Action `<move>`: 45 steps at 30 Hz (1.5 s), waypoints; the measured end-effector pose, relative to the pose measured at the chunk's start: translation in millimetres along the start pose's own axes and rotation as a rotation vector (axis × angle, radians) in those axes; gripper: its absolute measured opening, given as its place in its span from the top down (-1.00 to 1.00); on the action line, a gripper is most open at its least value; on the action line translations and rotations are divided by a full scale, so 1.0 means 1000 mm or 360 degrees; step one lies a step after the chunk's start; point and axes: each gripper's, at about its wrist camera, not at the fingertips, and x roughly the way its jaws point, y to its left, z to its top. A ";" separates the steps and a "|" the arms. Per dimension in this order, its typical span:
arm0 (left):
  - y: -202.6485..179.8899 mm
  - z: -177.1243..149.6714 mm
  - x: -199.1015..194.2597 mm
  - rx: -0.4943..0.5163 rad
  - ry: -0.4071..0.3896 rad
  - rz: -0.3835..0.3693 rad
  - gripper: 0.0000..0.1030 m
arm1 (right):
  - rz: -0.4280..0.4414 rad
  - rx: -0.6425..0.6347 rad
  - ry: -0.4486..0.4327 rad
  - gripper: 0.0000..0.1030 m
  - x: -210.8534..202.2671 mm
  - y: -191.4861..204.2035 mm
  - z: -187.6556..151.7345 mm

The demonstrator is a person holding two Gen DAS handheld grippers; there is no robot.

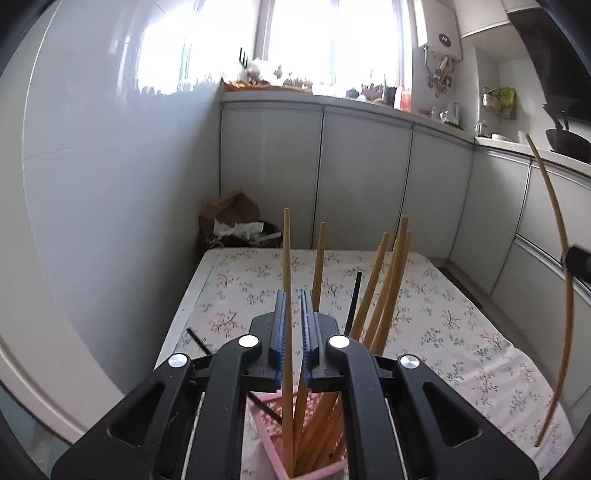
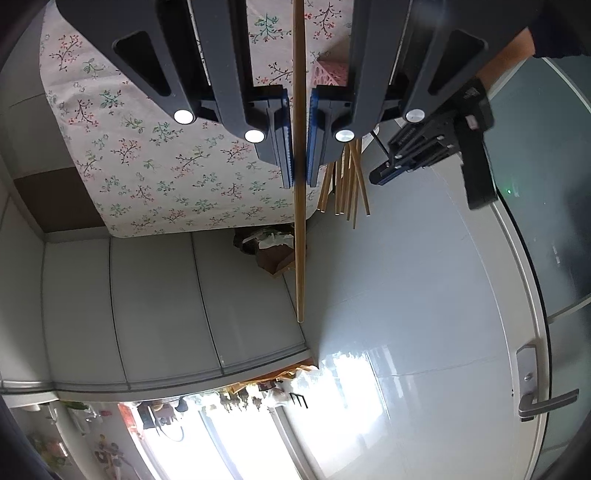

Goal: Organize utensils
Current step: 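Lower both chopsticks into the pink cup and open both tools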

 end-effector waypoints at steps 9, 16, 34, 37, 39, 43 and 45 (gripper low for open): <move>0.000 0.033 -0.040 -0.0291 0.0451 0.0034 -0.15 | 0.0017 0.0079 0.0011 0.86 0.026 0.004 -0.014; 0.015 0.039 -0.050 -0.0474 0.0521 -0.0033 -0.54 | 0.0040 0.0102 -0.0189 0.86 0.050 0.031 -0.007; 0.041 0.046 -0.066 -0.0656 0.0439 -0.0033 -0.62 | -0.0122 0.0131 -0.0444 0.85 0.112 0.066 -0.038; 0.041 0.045 -0.066 -0.0654 0.0436 -0.0036 -0.62 | -0.0104 0.0150 -0.0444 0.85 0.109 0.064 -0.043; 0.040 0.046 -0.066 -0.0648 0.0434 -0.0034 -0.62 | -0.0091 0.0129 -0.0436 0.85 0.106 0.066 -0.047; 0.037 0.046 -0.065 -0.0634 0.0434 -0.0035 -0.62 | -0.0061 0.0059 -0.0379 0.85 0.104 0.070 -0.054; 0.037 0.046 -0.064 -0.0627 0.0440 -0.0033 -0.62 | -0.0053 0.0025 -0.0329 0.85 0.104 0.070 -0.057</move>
